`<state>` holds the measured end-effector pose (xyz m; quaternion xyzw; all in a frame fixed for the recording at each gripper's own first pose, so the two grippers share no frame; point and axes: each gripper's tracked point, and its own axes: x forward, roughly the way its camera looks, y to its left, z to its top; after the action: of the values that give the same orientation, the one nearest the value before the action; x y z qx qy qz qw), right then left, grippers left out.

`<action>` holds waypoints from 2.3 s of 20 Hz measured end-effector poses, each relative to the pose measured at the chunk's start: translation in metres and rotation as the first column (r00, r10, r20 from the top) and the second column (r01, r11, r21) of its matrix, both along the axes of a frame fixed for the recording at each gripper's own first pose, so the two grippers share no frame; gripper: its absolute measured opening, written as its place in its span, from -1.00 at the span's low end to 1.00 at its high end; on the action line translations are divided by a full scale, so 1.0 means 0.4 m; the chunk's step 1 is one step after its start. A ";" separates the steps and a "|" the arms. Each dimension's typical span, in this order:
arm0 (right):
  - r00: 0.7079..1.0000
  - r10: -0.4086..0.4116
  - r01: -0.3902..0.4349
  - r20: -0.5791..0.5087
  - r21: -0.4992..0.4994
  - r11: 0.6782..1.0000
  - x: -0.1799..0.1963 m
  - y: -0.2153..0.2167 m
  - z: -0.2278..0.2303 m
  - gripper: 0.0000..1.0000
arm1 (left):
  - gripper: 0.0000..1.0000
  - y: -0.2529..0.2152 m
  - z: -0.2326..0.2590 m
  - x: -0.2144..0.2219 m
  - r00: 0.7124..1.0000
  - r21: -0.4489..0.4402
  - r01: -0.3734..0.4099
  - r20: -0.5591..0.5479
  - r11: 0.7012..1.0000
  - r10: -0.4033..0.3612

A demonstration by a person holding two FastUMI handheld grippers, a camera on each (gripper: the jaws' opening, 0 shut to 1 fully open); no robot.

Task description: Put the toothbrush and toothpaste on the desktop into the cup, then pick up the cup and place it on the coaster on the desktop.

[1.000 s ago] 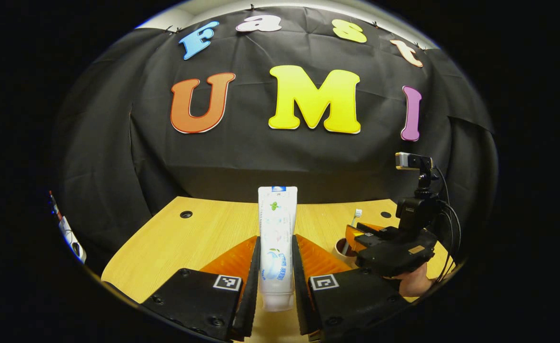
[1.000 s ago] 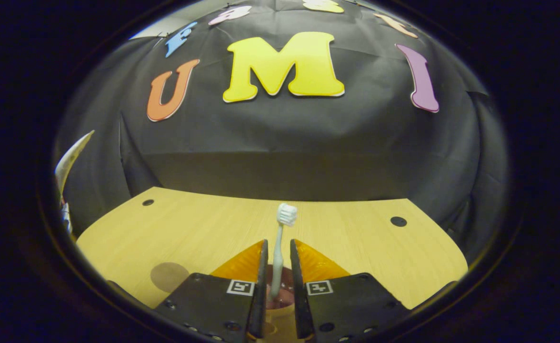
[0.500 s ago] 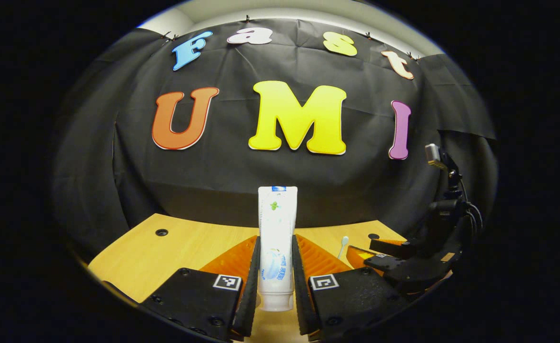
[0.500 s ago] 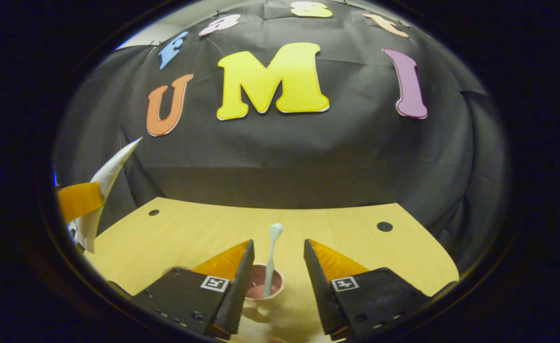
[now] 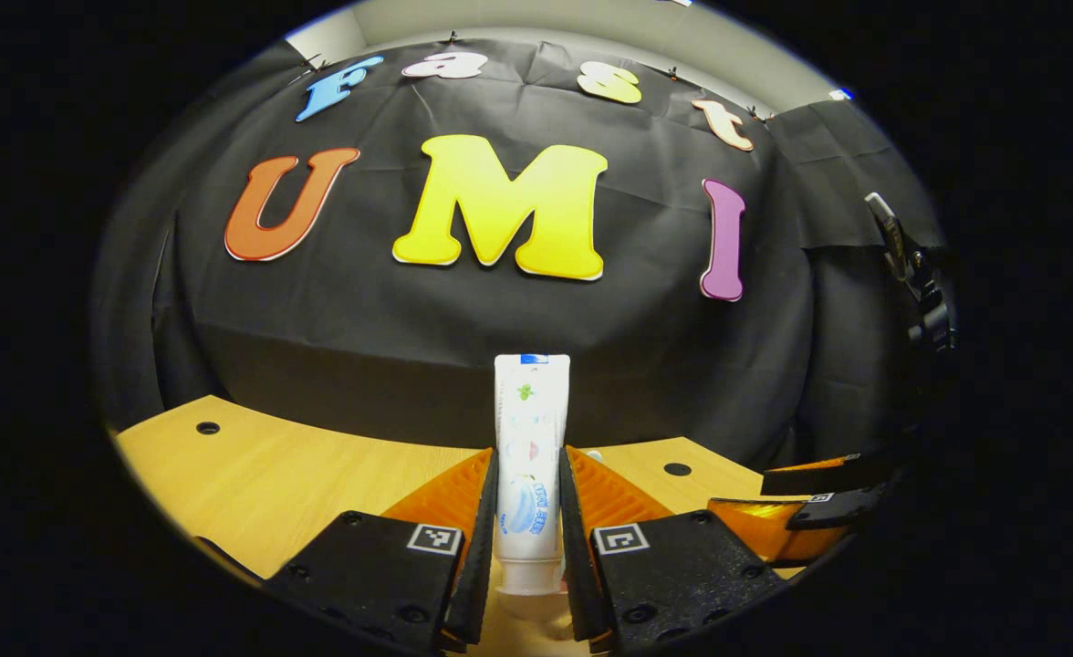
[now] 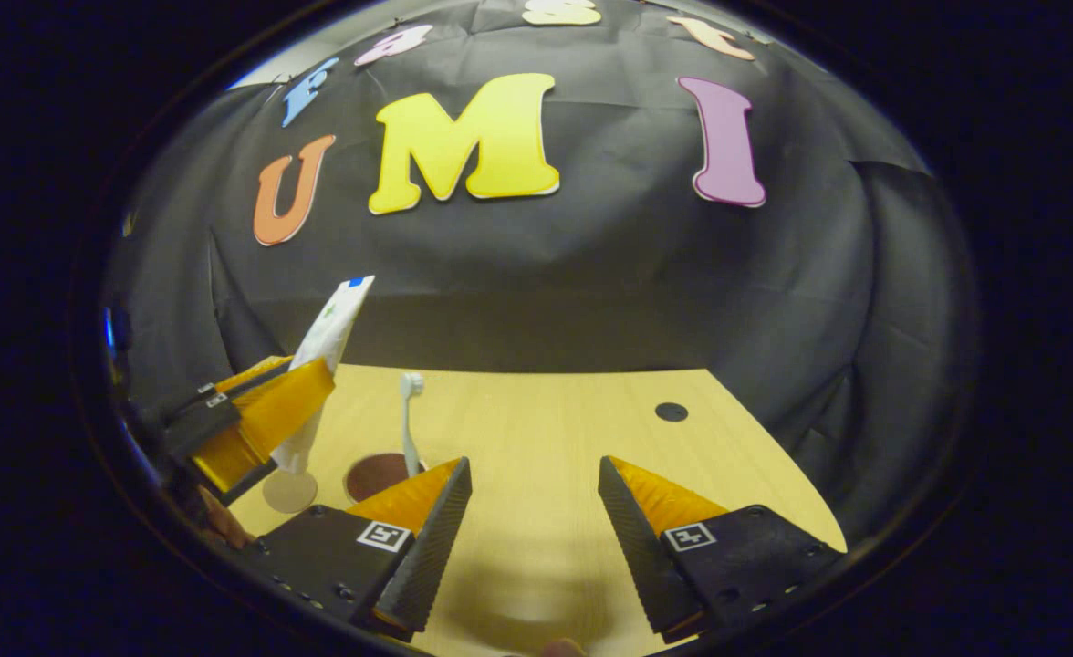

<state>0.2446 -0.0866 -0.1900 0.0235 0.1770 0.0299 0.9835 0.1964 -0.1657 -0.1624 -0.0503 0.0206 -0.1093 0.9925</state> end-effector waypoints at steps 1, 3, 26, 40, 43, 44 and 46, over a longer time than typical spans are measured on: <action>1.000 -0.005 0.005 -0.013 0.003 1.000 -0.008 -0.013 -0.019 0.70 | -0.23 -0.010 -0.015 0.008 1.000 0.005 0.005 0.003 1.000 -0.005; 0.999 -0.015 0.016 -0.044 0.017 1.000 -0.025 -0.032 -0.050 0.70 | -0.23 -0.025 -0.034 0.019 1.000 0.007 0.009 0.019 1.000 -0.009; 0.994 -0.049 0.054 -0.097 0.053 0.997 -0.104 -0.004 -0.066 0.79 | 0.09 0.021 -0.105 -0.064 1.000 0.084 -0.019 -0.020 0.996 0.021; 0.920 0.021 0.000 -0.392 0.053 0.999 -0.129 0.237 -0.007 0.82 | 0.84 0.397 0.163 -0.273 0.973 0.115 -0.210 -0.072 0.971 0.219; 0.850 0.022 0.007 -0.527 0.053 0.999 -0.116 0.280 -0.050 0.84 | 0.84 0.494 0.224 -0.303 0.958 0.121 -0.271 -0.061 0.955 0.279; 0.821 0.017 0.019 -0.570 0.058 0.998 -0.110 0.292 -0.072 0.84 | 0.84 0.523 0.239 -0.312 0.953 0.123 -0.286 -0.062 0.950 0.295; 0.759 0.021 0.021 -0.651 0.056 0.998 -0.103 0.311 -0.119 0.83 | 0.84 0.570 0.267 -0.327 0.946 0.118 -0.313 -0.053 0.943 0.320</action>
<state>0.2036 0.0377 -0.2378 0.0619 0.5065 0.0252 0.8596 0.0658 0.0622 -0.0554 -0.0028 0.0534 0.0547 0.9971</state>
